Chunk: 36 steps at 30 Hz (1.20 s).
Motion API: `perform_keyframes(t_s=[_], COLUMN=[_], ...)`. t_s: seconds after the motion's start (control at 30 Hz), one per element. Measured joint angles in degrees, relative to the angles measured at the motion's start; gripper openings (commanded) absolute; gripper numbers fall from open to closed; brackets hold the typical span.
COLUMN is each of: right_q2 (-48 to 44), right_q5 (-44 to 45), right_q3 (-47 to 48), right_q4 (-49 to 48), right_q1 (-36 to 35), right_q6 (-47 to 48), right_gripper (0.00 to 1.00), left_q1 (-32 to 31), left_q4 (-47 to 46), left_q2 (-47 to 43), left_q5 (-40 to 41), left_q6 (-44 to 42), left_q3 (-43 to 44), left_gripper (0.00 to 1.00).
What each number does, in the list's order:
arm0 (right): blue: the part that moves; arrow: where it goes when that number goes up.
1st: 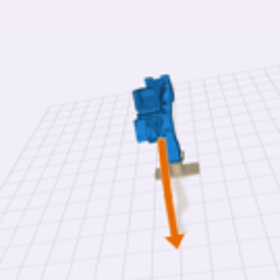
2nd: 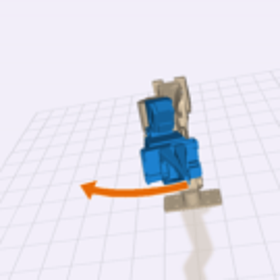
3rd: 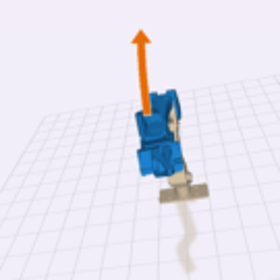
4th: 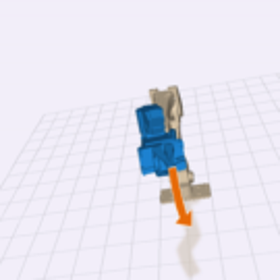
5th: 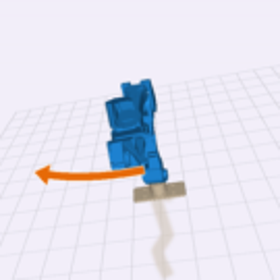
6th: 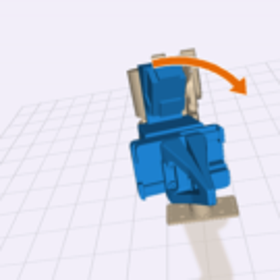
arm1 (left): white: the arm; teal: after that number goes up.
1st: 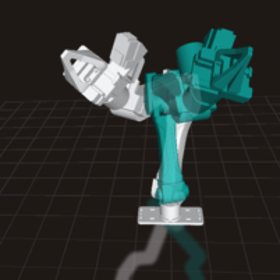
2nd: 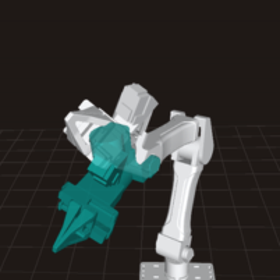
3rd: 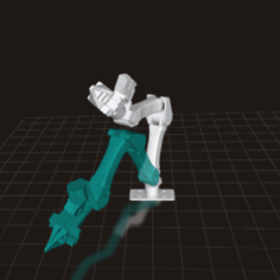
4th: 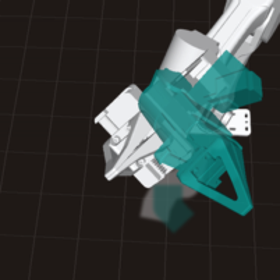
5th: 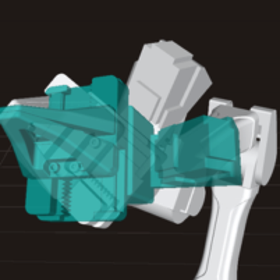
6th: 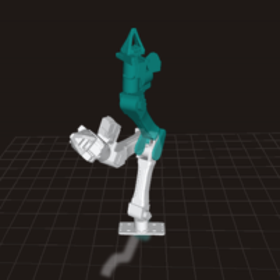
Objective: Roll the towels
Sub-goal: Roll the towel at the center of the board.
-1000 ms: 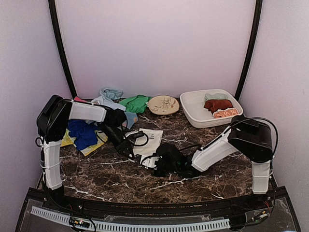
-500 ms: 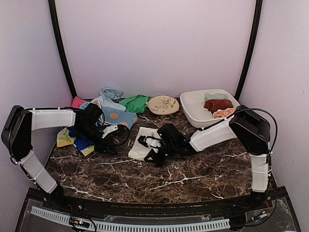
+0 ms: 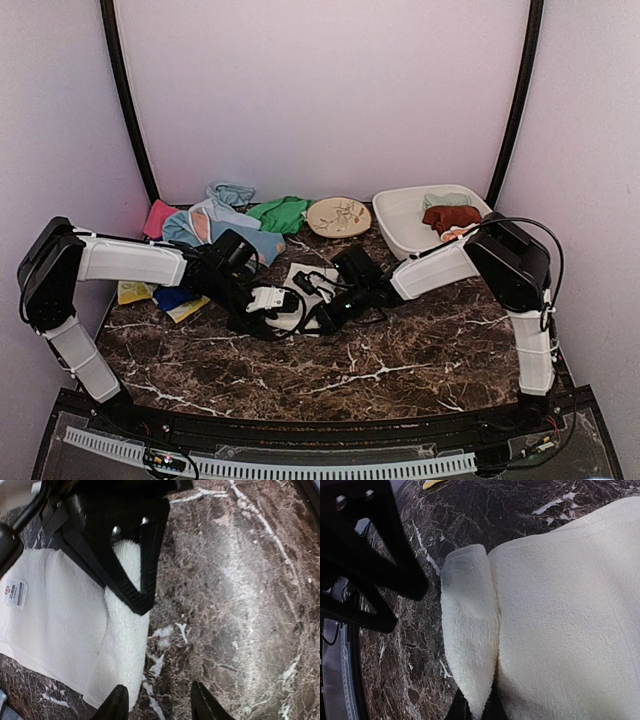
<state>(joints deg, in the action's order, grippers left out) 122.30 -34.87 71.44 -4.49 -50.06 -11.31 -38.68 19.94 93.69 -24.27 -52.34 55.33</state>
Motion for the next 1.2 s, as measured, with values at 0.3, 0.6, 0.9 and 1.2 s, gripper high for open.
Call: perform_keyframes(t_s=[0.3, 0.6, 0.9, 1.2], right_q2=[0.00, 0.00, -1.31, -25.03], right_q5=[-2.32, -4.46, -5.60, 15.28], right_q3=[-0.09, -1.01, -4.31, -30.67], right_q4=[0.87, -0.37, -3.76, -17.92], right_q1=[0.31, 0.94, 1.70, 2.78], right_q6=[-1.44, -3.91, -6.71, -1.95], right_gripper=[0.00, 0.00, 0.37, 0.61], left_q1=[-1.53, -1.75, -1.99, -0.98], left_q4=[-7.67, -8.74, -8.48, 6.84], left_q2=[4.66, 7.98, 9.44, 12.33], left_q5=[4.98, 5.90, 6.71, 0.66], left_q6=[-1.53, -2.80, -2.91, 0.13], left_q3=[-0.09, 0.33, 2.23, 10.25], left_gripper=[0.35, 0.24, 0.00, 0.00])
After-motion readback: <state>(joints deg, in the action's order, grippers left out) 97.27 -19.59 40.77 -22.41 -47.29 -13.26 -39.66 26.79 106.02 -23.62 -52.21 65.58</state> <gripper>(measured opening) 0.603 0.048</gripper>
